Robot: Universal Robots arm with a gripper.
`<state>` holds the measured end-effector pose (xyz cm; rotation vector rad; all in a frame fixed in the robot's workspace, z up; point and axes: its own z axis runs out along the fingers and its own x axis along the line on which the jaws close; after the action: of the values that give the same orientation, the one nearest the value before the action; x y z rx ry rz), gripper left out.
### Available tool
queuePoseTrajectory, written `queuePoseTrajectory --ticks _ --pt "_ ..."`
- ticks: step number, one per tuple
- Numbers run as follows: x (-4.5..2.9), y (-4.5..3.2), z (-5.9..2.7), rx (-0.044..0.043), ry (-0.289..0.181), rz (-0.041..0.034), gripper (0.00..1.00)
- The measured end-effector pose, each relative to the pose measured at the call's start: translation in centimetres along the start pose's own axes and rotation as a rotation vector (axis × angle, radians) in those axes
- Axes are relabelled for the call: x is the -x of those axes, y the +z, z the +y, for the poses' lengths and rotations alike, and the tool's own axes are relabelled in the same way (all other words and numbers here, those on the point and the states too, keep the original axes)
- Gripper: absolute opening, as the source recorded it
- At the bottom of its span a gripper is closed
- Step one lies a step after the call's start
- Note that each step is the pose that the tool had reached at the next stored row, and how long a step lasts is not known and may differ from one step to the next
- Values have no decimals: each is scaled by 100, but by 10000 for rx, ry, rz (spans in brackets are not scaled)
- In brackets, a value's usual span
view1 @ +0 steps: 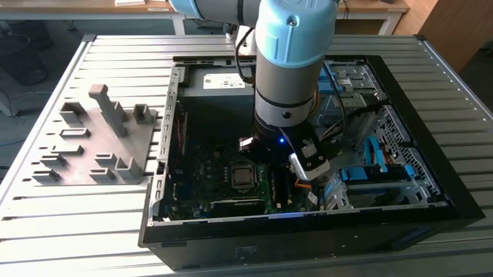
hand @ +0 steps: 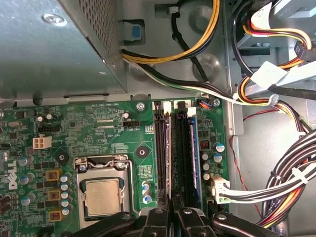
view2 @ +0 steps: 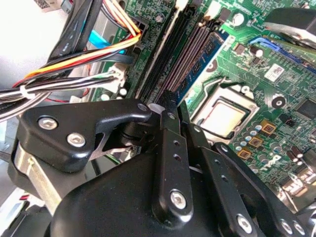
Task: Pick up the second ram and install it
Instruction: 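Insert the second ram into the second slot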
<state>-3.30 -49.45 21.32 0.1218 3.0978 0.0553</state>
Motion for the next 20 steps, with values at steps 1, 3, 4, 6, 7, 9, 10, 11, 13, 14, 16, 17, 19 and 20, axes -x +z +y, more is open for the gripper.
queuePoseTrajectory --ticks 1,3,4,6,7,9,10,11,13,14,16,17,19,20 --pt "2 2 3 -1 0 -1 14" --pt "5 7 13 0 0 -1 14" --pt "6 10 19 -1 -2 -1 14" --pt "5 14 34 6 -2 -2 14" --pt "4 15 41 4 -1 -2 14" --pt "2 13 58 -5 -1 0 14" --pt "2 12 64 -9 -2 1 14" --pt "2 13 64 -5 -3 0 14" --pt "2 15 66 -1 -2 -1 14" --pt "2 15 66 -4 -2 -1 14" --pt "2 18 67 -22 -3 -3 14" --pt "2 19 67 -32 -3 -4 14" --pt "2 20 66 -50 -4 -5 14" --pt "2 20 66 -56 -4 -5 14"
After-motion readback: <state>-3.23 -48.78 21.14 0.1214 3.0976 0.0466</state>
